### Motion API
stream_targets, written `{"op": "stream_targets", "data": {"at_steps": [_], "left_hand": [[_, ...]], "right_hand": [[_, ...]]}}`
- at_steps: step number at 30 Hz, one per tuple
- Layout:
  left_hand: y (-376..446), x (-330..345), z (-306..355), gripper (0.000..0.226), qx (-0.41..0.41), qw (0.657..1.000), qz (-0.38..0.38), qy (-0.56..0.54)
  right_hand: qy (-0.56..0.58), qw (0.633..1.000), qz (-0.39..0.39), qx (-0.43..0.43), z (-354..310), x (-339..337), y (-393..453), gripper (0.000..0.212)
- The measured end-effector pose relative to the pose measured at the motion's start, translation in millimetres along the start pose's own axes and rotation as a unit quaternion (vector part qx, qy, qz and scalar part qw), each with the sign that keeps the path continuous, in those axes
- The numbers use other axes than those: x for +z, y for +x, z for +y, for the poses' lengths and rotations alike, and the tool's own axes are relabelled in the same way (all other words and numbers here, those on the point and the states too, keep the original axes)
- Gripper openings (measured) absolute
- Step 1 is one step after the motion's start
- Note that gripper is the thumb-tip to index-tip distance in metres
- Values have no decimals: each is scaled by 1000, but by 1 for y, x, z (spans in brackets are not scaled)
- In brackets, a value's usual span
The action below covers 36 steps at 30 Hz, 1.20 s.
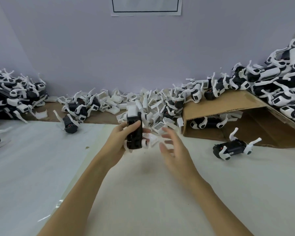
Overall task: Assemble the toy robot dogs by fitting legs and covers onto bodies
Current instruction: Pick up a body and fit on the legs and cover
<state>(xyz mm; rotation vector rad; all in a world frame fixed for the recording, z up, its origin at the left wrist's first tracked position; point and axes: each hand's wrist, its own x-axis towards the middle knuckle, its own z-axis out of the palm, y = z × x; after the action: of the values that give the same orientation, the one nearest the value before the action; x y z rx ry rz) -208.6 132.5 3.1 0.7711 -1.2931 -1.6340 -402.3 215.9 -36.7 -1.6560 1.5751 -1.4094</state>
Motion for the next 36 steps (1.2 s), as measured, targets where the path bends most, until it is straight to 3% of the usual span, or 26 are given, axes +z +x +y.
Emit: {"op": "stream_targets", "data": {"at_steps": [2, 5, 8, 11, 15, 18, 23, 26, 27, 30, 32, 36], "left_hand": [[3, -1, 0, 59, 5, 999, 29, -13], [4, -4, -1, 57, -46, 995, 42, -79], [4, -6, -1, 57, -68, 979, 63, -184], [7, -6, -3, 40, -62, 964, 73, -249], [10, -10, -4, 45, -50, 959, 59, -273], [12, -15, -6, 40, -41, 962, 59, -264], [11, -13, -7, 40, -32, 980, 54, -188], [11, -10, -9, 46, -30, 985, 54, -162], [11, -9, -10, 47, -32, 985, 57, -161], [10, -7, -10, 51, -37, 983, 71, -167], [10, -8, -7, 53, -29, 981, 82, -175], [11, -12, -2, 86, 6, 967, 131, -219]], "right_hand": [[-228, 968, -73, -71, 12, 0, -1, 51], [-311, 935, -164, -48, 19, 5, 0, 54], [-324, 934, -139, -62, 17, 11, 4, 50], [-318, 941, -79, -80, 13, 13, 6, 31], [-287, 953, -66, -76, 12, 18, 7, 12], [-240, 967, -52, -74, 11, 19, 6, 10], [-156, 987, -14, -34, 17, 19, 5, 38], [-195, 978, -52, -59, 16, 20, 6, 72], [-217, 972, -56, -71, 16, 20, 7, 72], [-258, 961, -40, -92, 17, 22, 9, 42], [-256, 960, -46, -99, 16, 23, 7, 36], [-251, 956, -86, -121, 14, 24, 5, 23]]}}
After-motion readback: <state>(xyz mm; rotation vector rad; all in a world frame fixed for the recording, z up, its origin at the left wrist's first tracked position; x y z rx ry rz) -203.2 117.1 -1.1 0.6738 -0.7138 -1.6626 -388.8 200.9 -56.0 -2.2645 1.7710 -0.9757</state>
